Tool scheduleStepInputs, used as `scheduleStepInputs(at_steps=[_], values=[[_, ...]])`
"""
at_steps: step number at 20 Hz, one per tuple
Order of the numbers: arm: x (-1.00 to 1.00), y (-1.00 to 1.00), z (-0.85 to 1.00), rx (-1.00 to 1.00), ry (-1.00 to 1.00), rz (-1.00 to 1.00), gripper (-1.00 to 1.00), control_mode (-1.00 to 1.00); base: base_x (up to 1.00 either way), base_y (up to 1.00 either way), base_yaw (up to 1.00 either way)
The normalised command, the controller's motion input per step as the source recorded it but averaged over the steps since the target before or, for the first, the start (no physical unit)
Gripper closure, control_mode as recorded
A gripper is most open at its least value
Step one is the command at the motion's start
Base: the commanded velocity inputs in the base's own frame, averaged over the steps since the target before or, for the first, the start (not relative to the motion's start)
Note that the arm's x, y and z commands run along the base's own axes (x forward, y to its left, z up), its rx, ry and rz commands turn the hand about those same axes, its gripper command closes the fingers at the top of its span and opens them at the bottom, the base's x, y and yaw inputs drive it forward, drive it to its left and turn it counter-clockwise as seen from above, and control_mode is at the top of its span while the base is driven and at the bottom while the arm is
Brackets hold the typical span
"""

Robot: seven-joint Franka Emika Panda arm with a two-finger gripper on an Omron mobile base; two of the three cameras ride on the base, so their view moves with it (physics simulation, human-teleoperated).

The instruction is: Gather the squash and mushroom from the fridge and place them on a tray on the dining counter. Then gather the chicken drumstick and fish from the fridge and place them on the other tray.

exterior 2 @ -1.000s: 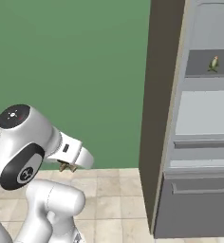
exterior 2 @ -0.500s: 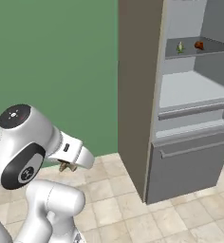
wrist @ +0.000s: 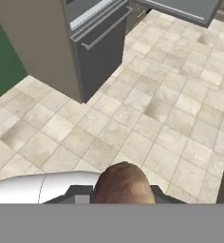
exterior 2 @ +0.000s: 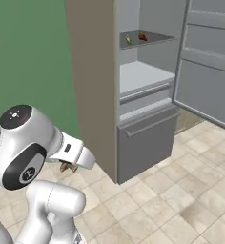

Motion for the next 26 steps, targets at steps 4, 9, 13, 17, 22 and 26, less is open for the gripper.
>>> scheduleStepInputs(at_steps=[4,9,13,17,22,26], values=[[0.0,0.0,0.0,0.0,0.0,0.0,1.0,1.0,-0.61,-0.03,-0.49],[0.0,0.0,0.0,0.0,0.0,0.0,1.0,1.0,-0.61,-0.19,-0.44],[0.0,0.0,0.0,0.0,0.0,0.0,1.0,1.0,-0.65,-0.19,-0.44],[0.0,0.0,0.0,0.0,0.0,0.0,1.0,1.0,-0.47,-0.42,-0.39],[0.0,0.0,0.0,0.0,0.0,0.0,1.0,1.0,-0.41,-0.58,-0.35],[0.0,0.0,0.0,0.0,0.0,0.0,1.0,1.0,-0.33,-0.68,-0.3]])
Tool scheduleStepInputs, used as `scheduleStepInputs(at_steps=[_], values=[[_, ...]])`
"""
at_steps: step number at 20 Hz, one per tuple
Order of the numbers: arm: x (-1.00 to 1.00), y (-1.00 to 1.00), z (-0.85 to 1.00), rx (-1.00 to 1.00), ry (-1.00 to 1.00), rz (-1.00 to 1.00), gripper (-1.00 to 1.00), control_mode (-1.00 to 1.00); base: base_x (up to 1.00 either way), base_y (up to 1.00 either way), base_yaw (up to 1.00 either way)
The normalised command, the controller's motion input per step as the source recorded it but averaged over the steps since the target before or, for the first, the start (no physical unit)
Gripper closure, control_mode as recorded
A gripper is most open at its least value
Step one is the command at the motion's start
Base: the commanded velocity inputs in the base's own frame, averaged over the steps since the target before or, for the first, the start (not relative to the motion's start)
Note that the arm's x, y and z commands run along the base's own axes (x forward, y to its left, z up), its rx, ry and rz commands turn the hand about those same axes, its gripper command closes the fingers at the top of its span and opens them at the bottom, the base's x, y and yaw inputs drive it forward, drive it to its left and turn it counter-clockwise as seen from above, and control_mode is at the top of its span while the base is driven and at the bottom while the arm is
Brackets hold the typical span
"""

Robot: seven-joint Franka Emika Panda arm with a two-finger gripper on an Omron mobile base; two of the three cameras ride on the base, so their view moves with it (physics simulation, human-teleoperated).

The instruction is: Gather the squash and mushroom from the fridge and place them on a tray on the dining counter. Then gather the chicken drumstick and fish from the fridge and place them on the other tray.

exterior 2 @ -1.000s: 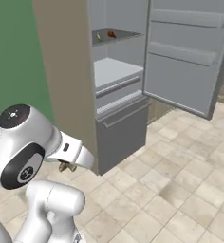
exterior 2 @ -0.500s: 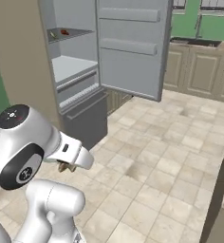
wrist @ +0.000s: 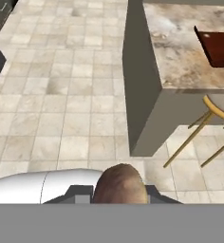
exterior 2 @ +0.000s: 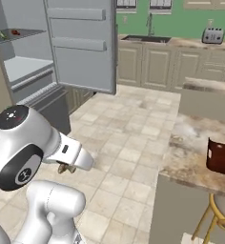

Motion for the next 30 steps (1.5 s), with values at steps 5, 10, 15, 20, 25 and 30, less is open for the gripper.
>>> scheduleStepInputs(at_steps=[5,10,15,20,25,30], values=[[0.0,0.0,0.0,0.0,0.0,0.0,1.0,1.0,-0.35,-0.69,-0.21],[0.0,0.0,0.0,0.0,0.0,0.0,1.0,1.0,-0.1,-0.76,-0.17],[0.0,0.0,0.0,0.0,0.0,0.0,1.0,1.0,0.0,-0.92,-0.08],[0.0,0.0,0.0,0.0,0.0,0.0,1.0,1.0,0.0,-0.96,-0.06],[0.0,0.0,0.0,0.0,0.0,0.0,1.0,1.0,0.0,-0.93,-0.06],[0.0,0.0,0.0,0.0,0.0,0.0,1.0,1.0,0.0,-0.89,-0.04]])
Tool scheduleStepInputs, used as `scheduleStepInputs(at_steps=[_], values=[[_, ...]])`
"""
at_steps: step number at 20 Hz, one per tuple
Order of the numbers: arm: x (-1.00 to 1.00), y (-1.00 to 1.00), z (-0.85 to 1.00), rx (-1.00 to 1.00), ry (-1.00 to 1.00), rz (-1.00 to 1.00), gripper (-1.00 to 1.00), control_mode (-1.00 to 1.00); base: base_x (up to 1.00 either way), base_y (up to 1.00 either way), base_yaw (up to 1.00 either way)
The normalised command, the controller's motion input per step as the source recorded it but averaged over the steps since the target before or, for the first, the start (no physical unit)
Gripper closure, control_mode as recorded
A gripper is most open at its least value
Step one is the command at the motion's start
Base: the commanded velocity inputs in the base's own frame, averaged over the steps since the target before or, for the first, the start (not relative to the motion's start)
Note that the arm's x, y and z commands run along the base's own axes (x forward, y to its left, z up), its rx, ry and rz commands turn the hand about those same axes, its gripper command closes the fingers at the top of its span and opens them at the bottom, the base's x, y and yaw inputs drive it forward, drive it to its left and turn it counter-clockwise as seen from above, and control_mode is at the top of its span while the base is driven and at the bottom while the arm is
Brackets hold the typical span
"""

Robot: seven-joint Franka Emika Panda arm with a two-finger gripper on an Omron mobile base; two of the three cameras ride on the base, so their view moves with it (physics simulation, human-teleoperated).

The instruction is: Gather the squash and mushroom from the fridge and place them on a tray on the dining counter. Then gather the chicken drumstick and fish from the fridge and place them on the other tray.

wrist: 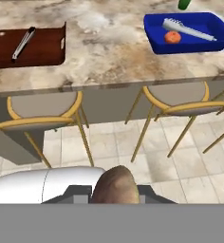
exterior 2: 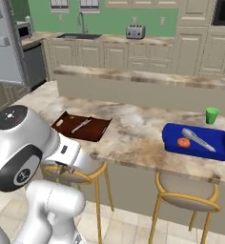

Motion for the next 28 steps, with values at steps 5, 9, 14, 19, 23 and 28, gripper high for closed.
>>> scheduleStepInputs(at_steps=[5,9,14,19,23,28], values=[[0.0,0.0,0.0,0.0,0.0,0.0,1.0,1.0,0.0,-0.83,-0.04],[0.0,0.0,0.0,0.0,0.0,0.0,1.0,1.0,0.1,-0.68,-0.05],[0.0,0.0,0.0,0.0,0.0,0.0,1.0,1.0,0.18,-0.47,-0.03],[0.0,0.0,0.0,0.0,0.0,0.0,1.0,1.0,0.3,-0.41,0.0],[0.0,0.0,0.0,0.0,0.0,0.0,1.0,1.0,0.54,-0.44,0.0],[0.0,0.0,0.0,0.0,0.0,0.0,1.0,1.0,0.56,-0.4,0.0]])
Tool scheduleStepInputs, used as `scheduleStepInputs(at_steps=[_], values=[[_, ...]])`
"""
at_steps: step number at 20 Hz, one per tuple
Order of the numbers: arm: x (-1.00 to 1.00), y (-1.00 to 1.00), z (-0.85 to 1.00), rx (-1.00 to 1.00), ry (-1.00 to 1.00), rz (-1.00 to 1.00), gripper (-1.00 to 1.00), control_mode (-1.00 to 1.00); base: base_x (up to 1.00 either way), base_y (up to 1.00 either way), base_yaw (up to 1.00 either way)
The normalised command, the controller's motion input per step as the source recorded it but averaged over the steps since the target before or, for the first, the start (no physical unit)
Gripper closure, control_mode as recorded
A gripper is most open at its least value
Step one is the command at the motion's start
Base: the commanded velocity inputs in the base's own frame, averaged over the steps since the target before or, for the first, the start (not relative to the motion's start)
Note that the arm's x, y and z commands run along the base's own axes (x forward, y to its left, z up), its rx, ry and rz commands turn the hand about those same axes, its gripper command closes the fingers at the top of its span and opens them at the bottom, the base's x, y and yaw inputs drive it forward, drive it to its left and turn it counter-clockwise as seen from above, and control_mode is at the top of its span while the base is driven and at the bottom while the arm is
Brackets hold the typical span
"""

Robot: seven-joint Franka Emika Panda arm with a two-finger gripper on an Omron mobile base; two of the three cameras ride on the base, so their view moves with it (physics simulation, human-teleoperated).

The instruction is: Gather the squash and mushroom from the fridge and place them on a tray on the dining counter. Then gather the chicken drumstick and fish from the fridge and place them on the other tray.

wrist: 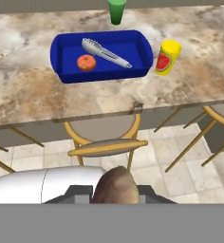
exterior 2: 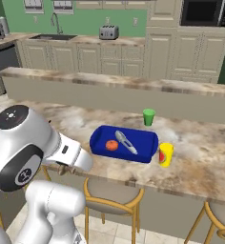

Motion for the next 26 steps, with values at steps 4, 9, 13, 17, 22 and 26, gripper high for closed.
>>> scheduleStepInputs(at_steps=[4,9,13,17,22,26], values=[[0.16,-0.08,0.05,0.01,0.01,0.0,1.0,-1.0,0.4,-0.25,0.0],[0.84,-0.3,0.19,0.04,0.05,0.0,1.0,-1.0,0.0,0.0,0.0],[0.93,-0.19,0.05,0.03,0.09,0.0,1.0,-1.0,0.0,0.0,0.0],[0.91,-0.12,-0.02,0.0,0.12,0.0,1.0,-1.0,0.0,0.0,0.0],[0.85,-0.1,-0.22,0.0,0.12,0.0,1.0,-1.0,0.0,0.0,0.0],[0.82,-0.22,-0.42,0.0,0.05,0.0,1.0,-1.0,0.0,0.0,0.0]])
